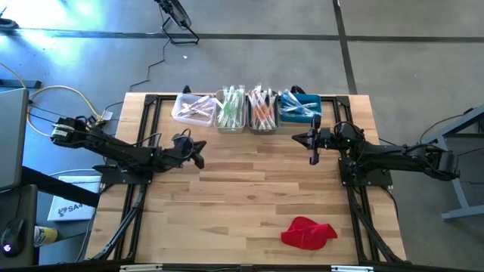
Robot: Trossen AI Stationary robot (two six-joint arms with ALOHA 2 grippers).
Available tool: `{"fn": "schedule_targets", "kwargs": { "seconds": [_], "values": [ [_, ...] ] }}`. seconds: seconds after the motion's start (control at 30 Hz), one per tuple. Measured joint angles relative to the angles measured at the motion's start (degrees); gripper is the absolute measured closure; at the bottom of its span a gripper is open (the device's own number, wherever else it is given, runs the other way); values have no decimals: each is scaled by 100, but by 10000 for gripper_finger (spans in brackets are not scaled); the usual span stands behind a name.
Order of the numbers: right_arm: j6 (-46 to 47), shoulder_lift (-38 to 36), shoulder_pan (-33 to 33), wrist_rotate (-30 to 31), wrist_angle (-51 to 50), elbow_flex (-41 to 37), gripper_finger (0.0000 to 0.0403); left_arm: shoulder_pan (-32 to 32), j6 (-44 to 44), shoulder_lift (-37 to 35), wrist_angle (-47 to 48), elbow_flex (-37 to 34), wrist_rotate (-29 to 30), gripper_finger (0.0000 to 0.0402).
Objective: Pick & Place Toothbrushes
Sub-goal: Adjust the bins on the table
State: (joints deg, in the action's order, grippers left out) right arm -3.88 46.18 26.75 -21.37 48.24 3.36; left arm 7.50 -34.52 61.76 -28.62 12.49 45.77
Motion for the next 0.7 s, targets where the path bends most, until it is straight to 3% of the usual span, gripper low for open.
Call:
{"fn": "schedule_targets", "kwargs": {
  "seconds": [0.33, 0.7],
  "values": [
    [-50, 1, 1, 47, 34, 0, 401, -1711, -590, 33, 506, 0, -1538, 401],
    [-90, 0, 1, 249, 52, 0, 401, -2449, -756, 35, 612, 0, -2016, 401]
  ]
}}
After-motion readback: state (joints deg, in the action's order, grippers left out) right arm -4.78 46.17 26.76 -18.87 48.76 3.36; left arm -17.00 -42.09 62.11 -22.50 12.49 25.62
